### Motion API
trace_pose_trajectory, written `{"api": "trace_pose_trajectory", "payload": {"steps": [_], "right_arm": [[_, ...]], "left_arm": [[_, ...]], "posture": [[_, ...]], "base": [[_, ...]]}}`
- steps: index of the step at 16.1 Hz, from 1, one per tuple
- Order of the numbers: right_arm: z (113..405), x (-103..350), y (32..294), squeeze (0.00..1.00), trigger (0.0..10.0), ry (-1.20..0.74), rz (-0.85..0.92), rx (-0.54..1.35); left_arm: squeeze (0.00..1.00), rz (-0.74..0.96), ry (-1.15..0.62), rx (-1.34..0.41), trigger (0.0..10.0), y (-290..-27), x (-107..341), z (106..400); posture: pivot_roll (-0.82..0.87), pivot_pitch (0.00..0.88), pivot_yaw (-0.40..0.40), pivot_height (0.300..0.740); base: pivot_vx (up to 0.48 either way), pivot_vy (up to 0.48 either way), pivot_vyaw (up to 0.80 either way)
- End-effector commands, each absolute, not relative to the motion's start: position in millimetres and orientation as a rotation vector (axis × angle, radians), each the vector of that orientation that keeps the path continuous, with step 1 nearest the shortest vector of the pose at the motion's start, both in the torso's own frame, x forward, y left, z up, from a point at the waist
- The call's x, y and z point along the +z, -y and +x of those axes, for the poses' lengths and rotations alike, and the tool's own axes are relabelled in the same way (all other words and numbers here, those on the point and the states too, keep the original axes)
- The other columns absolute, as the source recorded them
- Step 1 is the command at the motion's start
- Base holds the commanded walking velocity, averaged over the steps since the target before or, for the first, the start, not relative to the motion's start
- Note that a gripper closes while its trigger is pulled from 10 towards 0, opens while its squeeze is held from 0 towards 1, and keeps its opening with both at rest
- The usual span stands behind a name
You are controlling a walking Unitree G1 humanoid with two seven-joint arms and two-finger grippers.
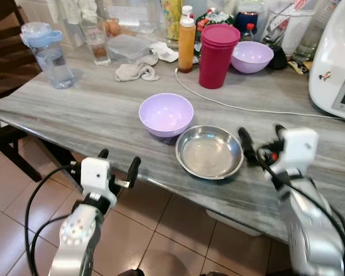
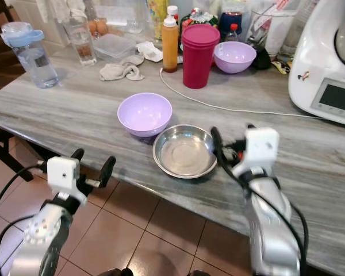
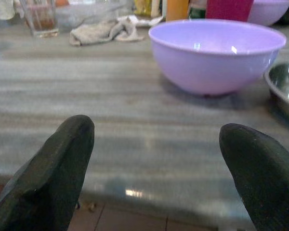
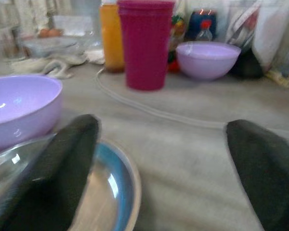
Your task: Setting the table
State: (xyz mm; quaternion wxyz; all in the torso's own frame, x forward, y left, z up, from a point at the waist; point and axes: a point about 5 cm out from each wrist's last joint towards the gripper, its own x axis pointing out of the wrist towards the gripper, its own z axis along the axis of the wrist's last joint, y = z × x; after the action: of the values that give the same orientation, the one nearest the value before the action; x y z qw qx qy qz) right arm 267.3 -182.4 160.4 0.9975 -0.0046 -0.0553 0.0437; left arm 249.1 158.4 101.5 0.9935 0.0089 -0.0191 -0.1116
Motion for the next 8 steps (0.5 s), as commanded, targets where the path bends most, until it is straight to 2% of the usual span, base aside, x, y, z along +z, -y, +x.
{"api": "trace_pose_trajectory", "payload": {"steps": [1,5,8], "right_arm": [[261,159,180,0.00,10.0,0.113,0.006,0.060],[265,157,152,0.00,10.0,0.107,0.042,0.167],[270,152,156,0.00,10.0,0.085,0.002,0.166]], "left_arm": [[0.00,0.041,0.025,-0.212,10.0,-160,100,245],[0.00,0.103,0.073,-0.041,10.0,-190,113,258],[0.00,0.120,0.076,-0.019,10.0,-193,115,257]], "posture": [[-0.22,0.133,0.037,0.740],[-0.16,0.103,0.017,0.740],[-0.15,0.117,0.010,0.740]], "base": [[0.000,0.000,0.00],[0.000,0.000,0.00],[0.000,0.000,0.00]]}}
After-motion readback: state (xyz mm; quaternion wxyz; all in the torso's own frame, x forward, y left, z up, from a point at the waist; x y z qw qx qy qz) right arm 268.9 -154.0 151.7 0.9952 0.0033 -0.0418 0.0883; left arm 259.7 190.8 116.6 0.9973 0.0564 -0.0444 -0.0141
